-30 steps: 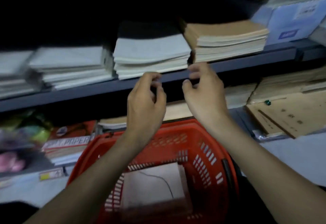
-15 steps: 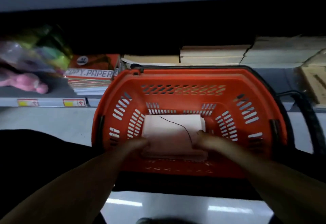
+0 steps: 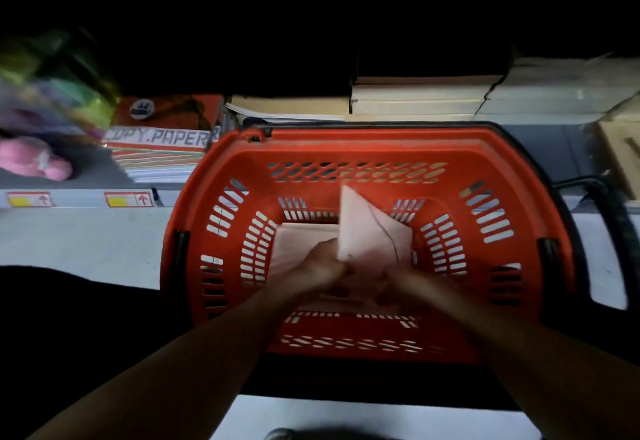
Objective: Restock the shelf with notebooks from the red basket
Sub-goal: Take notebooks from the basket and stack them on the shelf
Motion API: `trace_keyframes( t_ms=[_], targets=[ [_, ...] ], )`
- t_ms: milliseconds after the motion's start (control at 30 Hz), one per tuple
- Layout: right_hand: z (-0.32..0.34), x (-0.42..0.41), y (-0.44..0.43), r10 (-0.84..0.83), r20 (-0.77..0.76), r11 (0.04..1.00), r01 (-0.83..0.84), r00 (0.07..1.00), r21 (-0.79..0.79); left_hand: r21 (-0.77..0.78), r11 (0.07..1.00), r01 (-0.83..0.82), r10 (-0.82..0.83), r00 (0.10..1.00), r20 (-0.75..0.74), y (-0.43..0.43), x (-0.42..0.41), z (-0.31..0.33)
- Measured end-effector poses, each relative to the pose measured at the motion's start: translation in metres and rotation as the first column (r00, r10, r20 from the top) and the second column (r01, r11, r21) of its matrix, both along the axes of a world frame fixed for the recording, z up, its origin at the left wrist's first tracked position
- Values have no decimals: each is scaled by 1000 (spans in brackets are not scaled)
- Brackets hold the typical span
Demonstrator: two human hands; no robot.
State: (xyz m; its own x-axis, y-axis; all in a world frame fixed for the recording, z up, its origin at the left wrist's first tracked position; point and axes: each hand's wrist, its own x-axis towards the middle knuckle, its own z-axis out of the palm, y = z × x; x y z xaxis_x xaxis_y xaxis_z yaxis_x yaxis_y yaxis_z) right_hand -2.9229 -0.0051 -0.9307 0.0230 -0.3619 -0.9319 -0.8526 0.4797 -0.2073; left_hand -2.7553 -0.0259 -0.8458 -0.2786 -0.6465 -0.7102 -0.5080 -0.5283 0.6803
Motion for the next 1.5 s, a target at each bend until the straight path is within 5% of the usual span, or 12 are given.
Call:
trace_keyframes(
  t_ms=[100,167,300,467,667,767,867,1033,1133,1267,1367,1500],
  targets=[
    [50,-19,-25,-199,-151,846,92,968,-525,-232,946,227,-199,970,137,-1,-19,17],
    [83,-37,-40,-319,-101,729,176,942,-662,-291,908,301,-272,952,138,-8,-17,31],
    [120,-54,-50,-202,157,726,256,967,-638,-329,912,245,-249,968,31,-38,19,71],
    [172,-40,-39,-212,529,602,536,822,-592,-389,913,-119,28,972,-232,-58,65,140],
    [253,-14,-35,-120,724,371,708,679,-601,-225,966,-128,-51,758,-650,-73,102,192],
    [293,0,-36,-92,844,169,844,528,-510,-301,942,146,-291,801,-523,-87,119,221],
    [337,17,-46,-40,923,95,921,382,-377,-417,833,364,-490,836,-249,-86,131,240],
    [413,58,-82,41,909,46,908,416,-417,-472,881,34,-276,846,-455,-84,153,258],
    [447,88,-112,18,863,118,857,504,-502,-516,775,-366,-90,744,-662,-94,162,286],
    [459,136,-133,-2,759,268,732,651,-626,-516,518,-682,108,651,-752,-108,180,324],
    [449,175,-139,73,751,312,700,656,-642,-566,270,-779,203,621,-757,-128,203,348],
    [438,223,-158,47,582,199,563,812,-802,-742,31,-670,476,663,-578,-150,228,350]
  ],
)
